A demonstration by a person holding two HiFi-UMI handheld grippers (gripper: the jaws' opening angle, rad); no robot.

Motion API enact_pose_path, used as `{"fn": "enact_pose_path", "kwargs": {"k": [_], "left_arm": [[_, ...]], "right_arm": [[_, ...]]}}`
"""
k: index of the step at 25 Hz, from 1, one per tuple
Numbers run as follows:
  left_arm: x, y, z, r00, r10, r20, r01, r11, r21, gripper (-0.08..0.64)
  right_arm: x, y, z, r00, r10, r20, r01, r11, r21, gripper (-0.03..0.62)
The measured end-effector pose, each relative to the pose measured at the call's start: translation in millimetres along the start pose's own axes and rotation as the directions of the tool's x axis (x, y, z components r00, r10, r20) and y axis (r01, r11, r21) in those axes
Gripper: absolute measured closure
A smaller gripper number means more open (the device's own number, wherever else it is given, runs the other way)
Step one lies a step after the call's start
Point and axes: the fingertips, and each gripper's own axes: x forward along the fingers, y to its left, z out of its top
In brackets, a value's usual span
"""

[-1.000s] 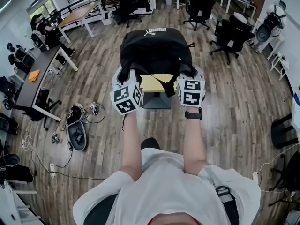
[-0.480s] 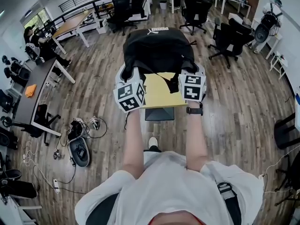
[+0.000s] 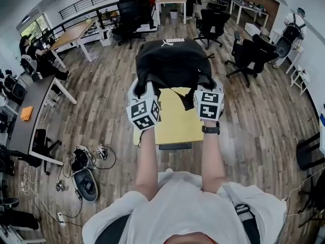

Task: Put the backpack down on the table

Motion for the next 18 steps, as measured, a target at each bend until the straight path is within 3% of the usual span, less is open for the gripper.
{"fn": "enact_pose_path", "kwargs": {"k": [9,18], "left_arm": [[60,53,-54,0.998,-0.027,-0.054,0.024,0.998,-0.055,0.465],[127,51,-101,0.991,-0.055,-0.122,0.047,0.997,-0.068,0.465]], "right_arm": [[64,32,-36,0.998,-0.014,-0.065,0.014,1.0,0.008,0.545],[133,8,-69,0.991,-0.011,-0.132,0.014,1.0,0.024,0.545]]}}
